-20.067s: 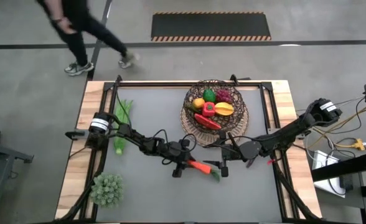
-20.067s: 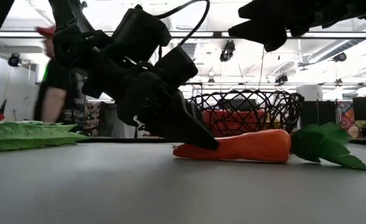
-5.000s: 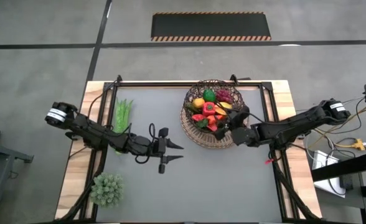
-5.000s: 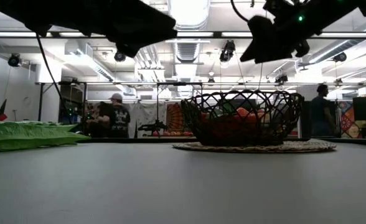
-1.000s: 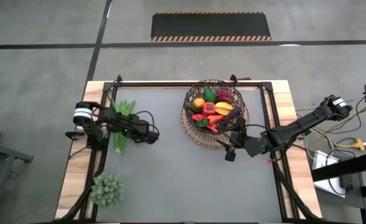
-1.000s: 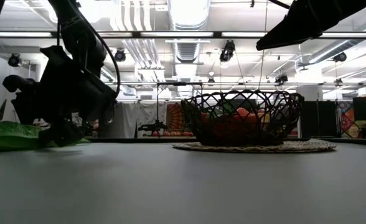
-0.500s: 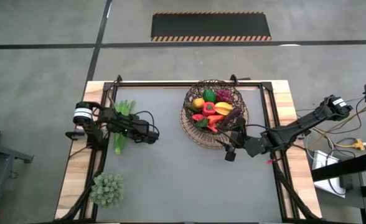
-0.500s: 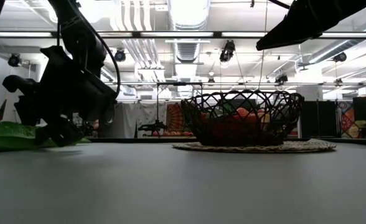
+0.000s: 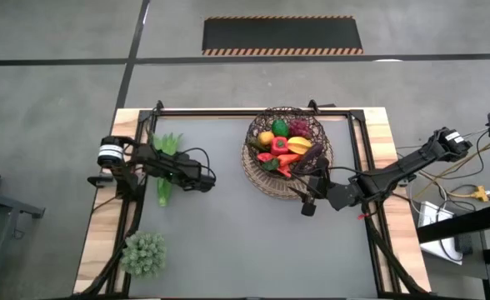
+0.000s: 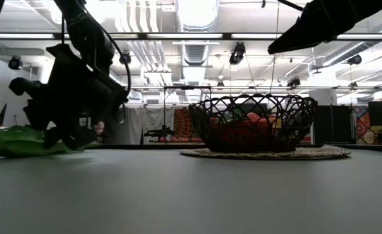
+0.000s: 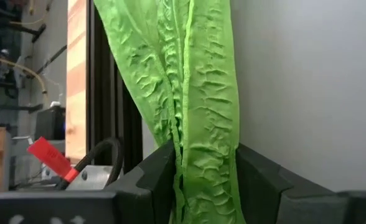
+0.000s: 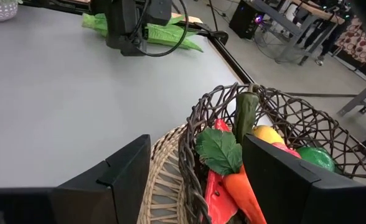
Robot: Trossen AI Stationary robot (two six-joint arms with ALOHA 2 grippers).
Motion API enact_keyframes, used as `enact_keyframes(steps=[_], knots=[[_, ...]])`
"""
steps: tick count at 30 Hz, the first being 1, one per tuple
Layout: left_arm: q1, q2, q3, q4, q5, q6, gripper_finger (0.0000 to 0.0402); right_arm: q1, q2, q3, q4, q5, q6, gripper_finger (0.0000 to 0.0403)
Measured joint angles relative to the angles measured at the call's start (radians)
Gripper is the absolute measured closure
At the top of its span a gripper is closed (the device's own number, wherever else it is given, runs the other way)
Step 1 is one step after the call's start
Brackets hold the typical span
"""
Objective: Build produce basket
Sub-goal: Put the green lettuce into the basket
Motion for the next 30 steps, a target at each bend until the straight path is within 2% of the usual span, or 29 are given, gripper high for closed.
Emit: enact_keyframes(steps=[5, 12, 15, 20, 25, 30], knots=[[-0.008, -0.041, 0.023, -0.002, -0.03, 0.004, 0.0277, 0.0, 0.0, -0.001, 0.0, 0.0, 0.0, 0.0162], [-0.069, -0.127, 0.075, -0.008, -0.15, 0.002, 0.0277, 0.0, 0.0, -0.007, 0.001, 0.001, 0.0, 0.0165], [-0.11, -0.17, 0.11, -0.006, -0.238, 0.001, 0.0277, 0.0, 0.0, -0.008, 0.001, 0.001, 0.0, 0.0165], [-0.211, -0.226, 0.177, 0.012, -0.456, 0.032, 0.0277, 0.0, 0.0, -0.01, 0.008, 0.002, -0.002, 0.0159], [-0.312, -0.258, 0.227, 0.126, -0.632, 0.191, 0.0277, 0.0, 0.0, -0.012, 0.02, 0.002, 0.0, 0.0154], [-0.375, -0.271, 0.232, 0.387, -0.694, 0.492, 0.0277, -0.002, 0.0, -0.021, 0.104, 0.0, 0.009, 0.0139]])
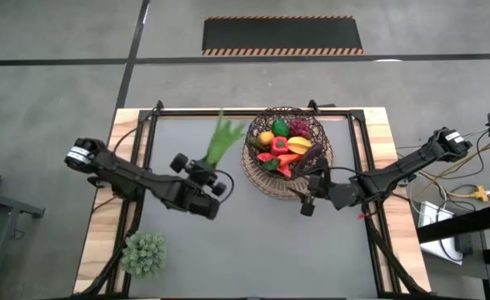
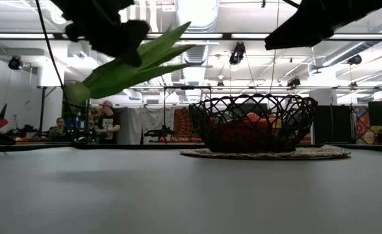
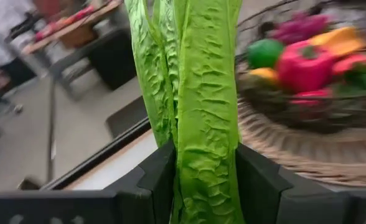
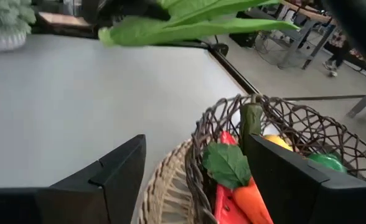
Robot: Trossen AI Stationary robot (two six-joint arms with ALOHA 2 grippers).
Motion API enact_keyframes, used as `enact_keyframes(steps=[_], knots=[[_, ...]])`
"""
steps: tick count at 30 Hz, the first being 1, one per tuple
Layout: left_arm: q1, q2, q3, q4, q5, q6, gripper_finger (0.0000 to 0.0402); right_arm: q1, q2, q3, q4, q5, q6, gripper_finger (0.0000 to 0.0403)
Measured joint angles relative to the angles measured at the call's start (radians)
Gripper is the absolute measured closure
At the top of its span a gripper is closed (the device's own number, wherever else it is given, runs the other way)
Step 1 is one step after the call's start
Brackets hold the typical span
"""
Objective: Build produce basket
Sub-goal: Put the green lettuce into the basket
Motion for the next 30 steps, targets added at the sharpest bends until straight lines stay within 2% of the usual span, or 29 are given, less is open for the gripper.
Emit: enact_keyframes(steps=[8, 14, 21, 26, 30], knots=[[-0.047, 0.0, -0.005, 0.501, -0.001, 0.521, 0.0277, 0.0, 0.0, -0.039, 0.151, -0.004, -0.059, 0.0097], [-0.064, 0.0, -0.015, 0.853, 0.029, 0.842, 0.0277, 0.0, 0.0, -0.077, 0.303, -0.004, -0.123, 0.0075], [-0.064, 0.003, -0.053, 1.241, 0.28, 1.112, 0.0277, -0.022, 0.0, -0.121, 0.463, -0.023, -0.176, 0.0067], [-0.06, 0.003, -0.108, 1.445, 0.446, 1.194, 0.0277, -0.07, 0.002, -0.126, 0.472, -0.17, -0.174, 0.0067], [-0.053, 0.003, -0.16, 1.57, 0.545, 1.216, 0.0277, -0.093, 0.032, -0.145, 0.58, -0.305, -0.177, 0.0067]])
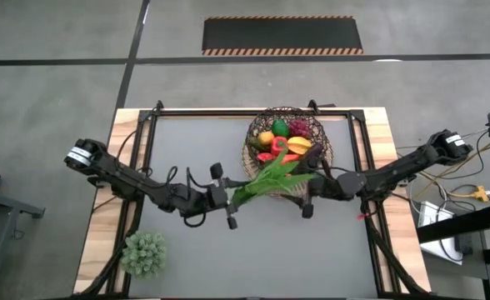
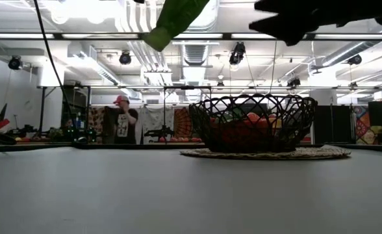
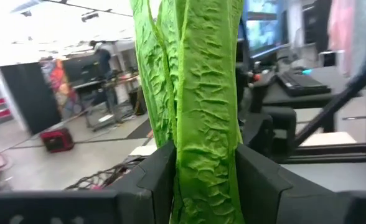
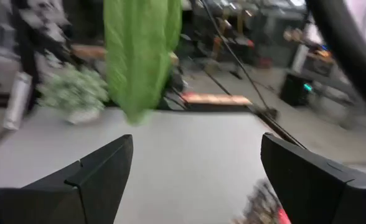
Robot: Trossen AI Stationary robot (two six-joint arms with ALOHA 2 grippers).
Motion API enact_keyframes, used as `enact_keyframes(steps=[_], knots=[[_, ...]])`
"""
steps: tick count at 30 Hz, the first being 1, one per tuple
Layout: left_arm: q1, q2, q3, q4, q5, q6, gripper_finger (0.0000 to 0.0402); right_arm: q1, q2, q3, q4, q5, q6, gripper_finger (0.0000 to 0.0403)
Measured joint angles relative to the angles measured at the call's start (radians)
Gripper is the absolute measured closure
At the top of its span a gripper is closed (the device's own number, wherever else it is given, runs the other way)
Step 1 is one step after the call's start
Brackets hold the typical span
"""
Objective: Build produce basket
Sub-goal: Put the green lettuce into the basket
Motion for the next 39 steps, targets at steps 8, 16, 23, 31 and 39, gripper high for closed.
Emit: enact_keyframes(steps=[8, 16, 23, 31, 39], knots=[[0.013, 0.0, -0.041, 0.058, 0.059, -0.005, 0.0277, -0.004, 0.103, -0.033, 0.283, -0.138, -0.087, 0.0068], [0.026, 0.026, -0.041, 0.086, 0.189, -0.007, 0.0277, -0.004, 0.219, -0.033, 0.475, -0.16, -0.141, 0.0076], [0.039, 0.128, -0.042, 0.193, 0.199, -0.008, 0.0277, -0.004, 0.244, -0.033, 0.539, -0.224, -0.141, 0.0076], [0.075, 0.238, -0.023, 0.305, 0.223, -0.058, 0.0277, -0.003, 0.24, -0.033, 0.538, -0.252, -0.131, 0.0078], [0.096, 0.35, 0.025, 0.382, 0.228, -0.061, 0.0277, -0.003, 0.24, -0.032, 0.536, -0.25, -0.129, 0.0078]])
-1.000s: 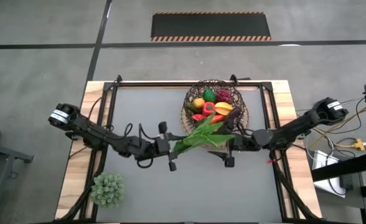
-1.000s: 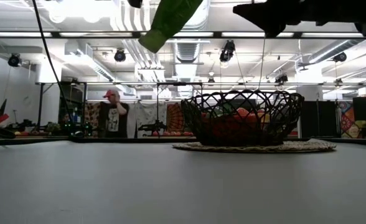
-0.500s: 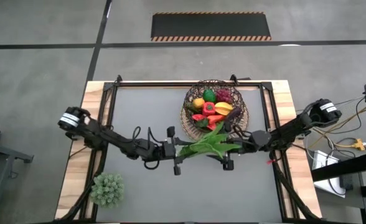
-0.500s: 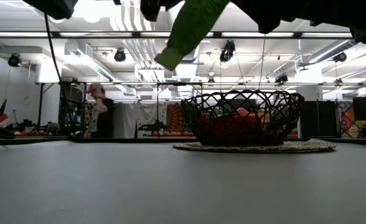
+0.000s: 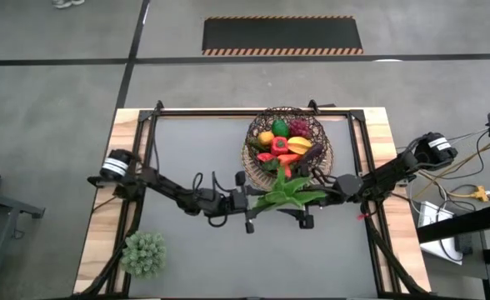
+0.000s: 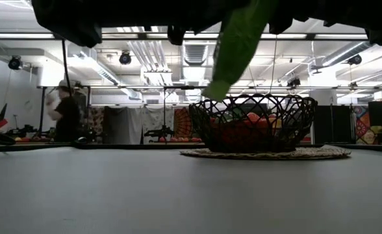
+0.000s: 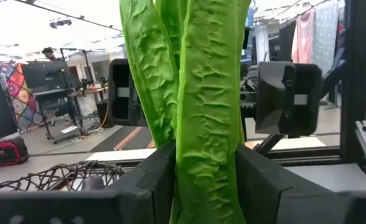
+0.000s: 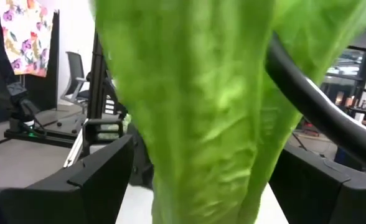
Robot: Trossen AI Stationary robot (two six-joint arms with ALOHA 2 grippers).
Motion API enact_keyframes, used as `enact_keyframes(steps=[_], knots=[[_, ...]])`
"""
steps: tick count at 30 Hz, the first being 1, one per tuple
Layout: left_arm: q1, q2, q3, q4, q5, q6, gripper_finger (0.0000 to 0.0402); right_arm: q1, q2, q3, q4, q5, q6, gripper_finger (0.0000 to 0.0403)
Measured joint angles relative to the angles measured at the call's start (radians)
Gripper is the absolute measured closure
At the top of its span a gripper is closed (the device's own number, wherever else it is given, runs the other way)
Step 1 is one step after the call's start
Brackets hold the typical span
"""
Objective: Build produce basket
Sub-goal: Put the green lettuce into the basket
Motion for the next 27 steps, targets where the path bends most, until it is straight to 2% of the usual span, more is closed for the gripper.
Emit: enact_keyframes(steps=[12, 27], knots=[[0.021, 0.049, 0.032, 0.008, 0.001, 0.001, 0.0277, 0.0, 0.0, 0.002, 0.005, 0.003, 0.01, 0.0083], [0.021, 0.046, 0.029, 0.008, 0.014, 0.001, 0.0277, -0.001, -0.001, 0.004, 0.002, 0.012, 0.008, 0.0239]])
